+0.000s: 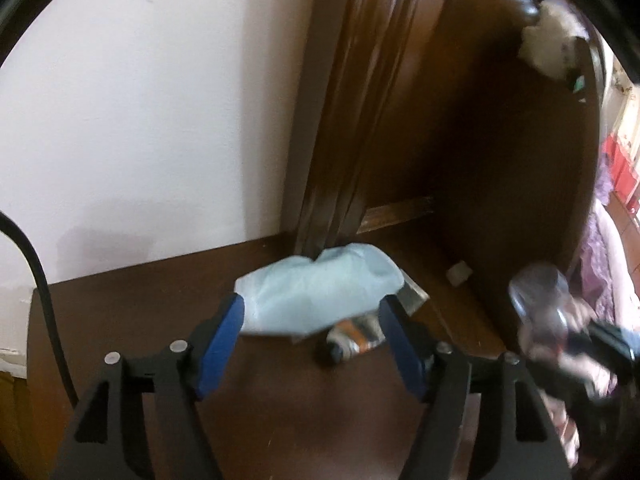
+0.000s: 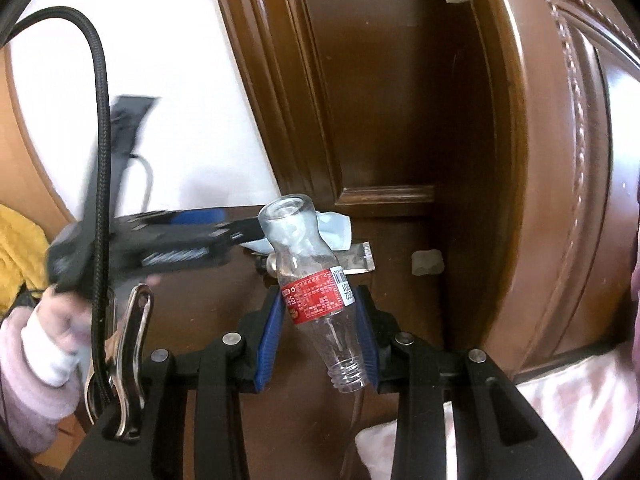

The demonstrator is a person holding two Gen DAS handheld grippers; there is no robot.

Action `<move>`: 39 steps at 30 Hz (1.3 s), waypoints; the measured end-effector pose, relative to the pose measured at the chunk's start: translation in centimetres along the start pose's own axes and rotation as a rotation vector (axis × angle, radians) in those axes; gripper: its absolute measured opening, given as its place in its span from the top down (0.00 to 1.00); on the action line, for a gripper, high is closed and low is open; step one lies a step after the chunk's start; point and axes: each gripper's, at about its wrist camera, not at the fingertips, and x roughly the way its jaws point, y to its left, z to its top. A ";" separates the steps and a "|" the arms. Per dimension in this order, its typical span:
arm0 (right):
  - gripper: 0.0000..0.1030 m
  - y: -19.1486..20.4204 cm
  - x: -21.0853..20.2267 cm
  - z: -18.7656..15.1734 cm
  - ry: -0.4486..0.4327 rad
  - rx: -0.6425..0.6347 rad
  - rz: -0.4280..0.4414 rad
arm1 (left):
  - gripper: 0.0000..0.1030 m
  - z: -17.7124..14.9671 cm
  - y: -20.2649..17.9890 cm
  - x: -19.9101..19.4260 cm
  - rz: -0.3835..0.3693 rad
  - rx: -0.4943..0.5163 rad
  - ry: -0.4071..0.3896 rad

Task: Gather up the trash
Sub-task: 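Grasp the blue face mask with the left gripper while the right holds the bottle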

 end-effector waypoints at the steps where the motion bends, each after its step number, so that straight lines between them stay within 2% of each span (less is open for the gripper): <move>1: 0.65 0.0 -0.2 -0.1 -0.004 -0.001 0.003 | 0.28 0.4 0.0 0.5 0.001 -0.011 0.012; 7: 0.65 -0.5 -0.9 -0.7 -0.019 -0.012 0.020 | 0.26 1.9 0.3 3.1 0.033 -0.060 0.042; 10: 0.65 -0.6 -1.2 -1.0 -0.024 -0.022 0.012 | 0.26 2.0 0.3 4.5 0.009 -0.089 0.074; 12: 0.65 -1.0 -1.2 -1.3 -0.025 -0.013 0.017 | 0.26 1.8 0.1 5.0 0.019 -0.100 0.073; 19: 0.65 -1.2 -1.2 -1.7 -0.020 -0.004 0.032 | 0.26 0.9 -2.1 5.9 0.130 0.023 0.028; 21: 0.65 -1.2 -1.1 -1.7 -0.022 -0.001 0.037 | 0.29 0.8 -2.6 6.2 0.159 0.048 0.021; 29: 0.65 -1.1 -1.3 -1.8 -0.034 0.001 0.050 | 0.51 0.7 -2.2 5.6 0.155 0.046 0.008; 32: 0.65 -1.1 -1.3 -1.8 -0.034 0.006 0.051 | 0.62 0.2 -3.6 5.3 0.142 0.064 -0.001; 36: 0.65 -1.2 -0.9 -1.9 -0.030 0.019 0.050 | 0.73 0.1 -4.0 4.6 0.129 0.078 -0.008; 39: 0.65 -1.2 -0.9 -1.9 -0.031 0.025 0.048 | 0.80 0.0 -4.0 4.1 0.111 0.051 -0.010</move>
